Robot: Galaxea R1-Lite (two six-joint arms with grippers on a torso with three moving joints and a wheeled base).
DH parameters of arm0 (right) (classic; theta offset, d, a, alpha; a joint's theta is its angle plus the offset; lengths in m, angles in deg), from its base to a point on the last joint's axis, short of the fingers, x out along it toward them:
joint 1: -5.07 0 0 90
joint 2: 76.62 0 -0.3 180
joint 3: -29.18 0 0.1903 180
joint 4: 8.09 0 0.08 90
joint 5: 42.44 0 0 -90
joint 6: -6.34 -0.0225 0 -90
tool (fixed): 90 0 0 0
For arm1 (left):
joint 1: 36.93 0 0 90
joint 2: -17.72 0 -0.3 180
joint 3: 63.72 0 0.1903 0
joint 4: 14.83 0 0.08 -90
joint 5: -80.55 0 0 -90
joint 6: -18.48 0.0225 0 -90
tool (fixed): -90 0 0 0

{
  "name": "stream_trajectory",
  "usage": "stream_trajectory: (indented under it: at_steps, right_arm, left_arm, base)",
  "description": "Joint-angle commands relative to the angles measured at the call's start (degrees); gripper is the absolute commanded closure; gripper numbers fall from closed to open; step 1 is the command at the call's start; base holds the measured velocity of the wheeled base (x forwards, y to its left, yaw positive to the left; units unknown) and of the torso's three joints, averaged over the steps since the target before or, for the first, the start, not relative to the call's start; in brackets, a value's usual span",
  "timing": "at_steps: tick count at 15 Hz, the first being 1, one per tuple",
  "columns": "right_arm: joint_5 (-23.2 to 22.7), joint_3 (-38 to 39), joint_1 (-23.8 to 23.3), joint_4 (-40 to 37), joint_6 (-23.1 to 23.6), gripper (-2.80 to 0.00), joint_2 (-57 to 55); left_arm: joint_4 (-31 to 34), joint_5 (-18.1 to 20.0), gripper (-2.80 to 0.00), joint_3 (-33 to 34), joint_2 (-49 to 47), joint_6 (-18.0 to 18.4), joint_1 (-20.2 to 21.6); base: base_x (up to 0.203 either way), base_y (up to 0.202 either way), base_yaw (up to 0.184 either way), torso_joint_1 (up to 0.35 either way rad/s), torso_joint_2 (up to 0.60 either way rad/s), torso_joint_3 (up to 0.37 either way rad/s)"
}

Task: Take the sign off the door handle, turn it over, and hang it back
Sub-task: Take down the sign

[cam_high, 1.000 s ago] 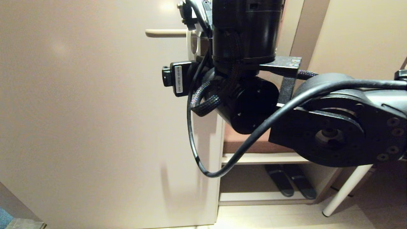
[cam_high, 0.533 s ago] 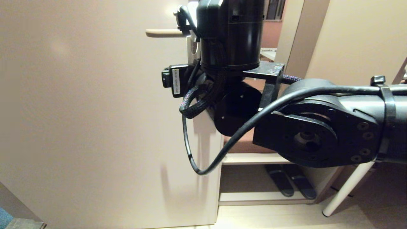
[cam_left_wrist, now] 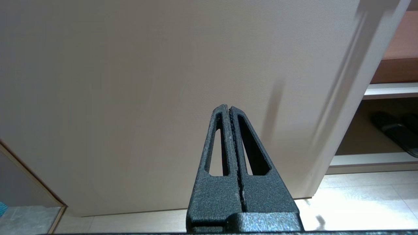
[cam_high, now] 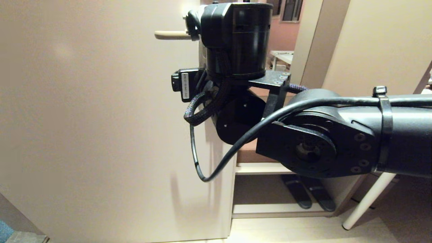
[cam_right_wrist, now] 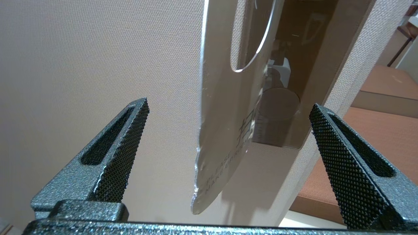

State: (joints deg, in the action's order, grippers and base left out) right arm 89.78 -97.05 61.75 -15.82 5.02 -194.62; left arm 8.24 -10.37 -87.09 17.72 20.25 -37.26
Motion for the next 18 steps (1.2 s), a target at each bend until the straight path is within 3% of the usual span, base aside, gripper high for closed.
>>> stream_trajectory:
  at_steps: [1,4,5,9,18]
  right_arm:
    - [0.2,-0.1,0.0,0.1,0.0,-2.80,-0.4]
    - [0.2,-0.8,0.0,0.4,-0.1,-2.80,-1.0]
    - [0.2,-1.7,0.0,1.5,0.3,0.00,-1.5]
    - [0.2,-1.9,0.1,1.9,3.3,0.00,-1.7]
    - [0.7,-2.0,0.6,1.9,3.8,0.00,-2.1]
  left_arm:
    - [0.0,0.0,0.00,0.0,-0.1,0.0,0.0]
    - [0.0,-0.1,0.00,0.0,-0.1,0.0,0.0]
    - [-0.1,-0.1,0.00,0.0,-0.1,0.0,0.0]
    - [0.0,0.0,0.00,0.0,-0.1,0.0,0.0]
    - [0.0,0.0,0.00,0.0,-0.1,0.0,0.0]
  base:
    - [0.000,0.000,0.000,0.000,0.00,0.000]
    - [0.000,0.000,0.000,0.000,0.00,0.000]
    - [0.000,0.000,0.000,0.000,0.00,0.000]
    - [0.000,0.000,0.000,0.000,0.00,0.000]
    - [0.000,0.000,0.000,0.000,0.00,0.000]
